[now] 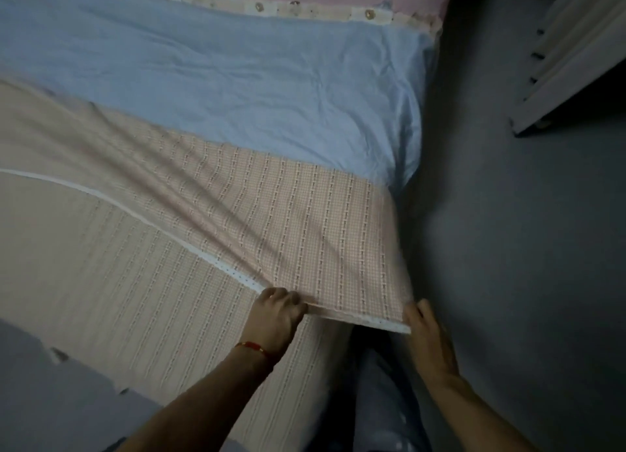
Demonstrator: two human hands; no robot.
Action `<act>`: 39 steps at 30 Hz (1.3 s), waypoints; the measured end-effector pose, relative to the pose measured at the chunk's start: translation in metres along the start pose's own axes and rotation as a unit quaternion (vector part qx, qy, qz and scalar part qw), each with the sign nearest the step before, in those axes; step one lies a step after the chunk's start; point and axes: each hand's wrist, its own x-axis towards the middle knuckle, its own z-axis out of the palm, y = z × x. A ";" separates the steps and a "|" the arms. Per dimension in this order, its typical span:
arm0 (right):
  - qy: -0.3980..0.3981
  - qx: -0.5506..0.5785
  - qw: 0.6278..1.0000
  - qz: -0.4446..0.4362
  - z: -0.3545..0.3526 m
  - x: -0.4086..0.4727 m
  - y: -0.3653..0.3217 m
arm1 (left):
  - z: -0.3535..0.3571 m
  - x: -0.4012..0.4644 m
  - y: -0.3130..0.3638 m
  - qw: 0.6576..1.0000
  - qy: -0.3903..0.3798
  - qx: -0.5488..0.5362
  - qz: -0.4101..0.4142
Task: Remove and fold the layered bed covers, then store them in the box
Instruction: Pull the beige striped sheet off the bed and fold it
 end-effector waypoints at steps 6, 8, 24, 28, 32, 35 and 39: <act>-0.200 -0.187 0.944 0.183 0.039 -0.002 -0.036 | 0.031 -0.021 -0.009 0.951 -0.247 -0.175 -0.058; -0.223 -0.096 0.944 0.223 0.054 0.000 -0.055 | 0.040 -0.032 -0.016 0.878 -0.375 -0.276 -0.109; 0.072 0.763 0.470 0.438 0.172 -0.017 -0.154 | 0.074 -0.023 -0.219 0.507 -0.031 -0.756 -0.414; 0.110 0.759 0.471 0.436 0.197 -0.004 -0.155 | 0.093 0.010 -0.228 0.450 0.004 -0.805 -0.387; 0.120 0.793 0.446 0.398 0.203 -0.016 -0.143 | 0.128 0.021 -0.229 0.416 -0.028 -0.829 -0.374; 0.105 0.812 0.433 0.378 0.181 -0.019 -0.140 | 0.144 -0.003 -0.232 0.433 -0.001 -0.817 -0.381; 0.151 0.784 0.476 0.368 0.166 -0.021 -0.143 | 0.148 -0.048 -0.222 0.488 0.067 -0.774 -0.398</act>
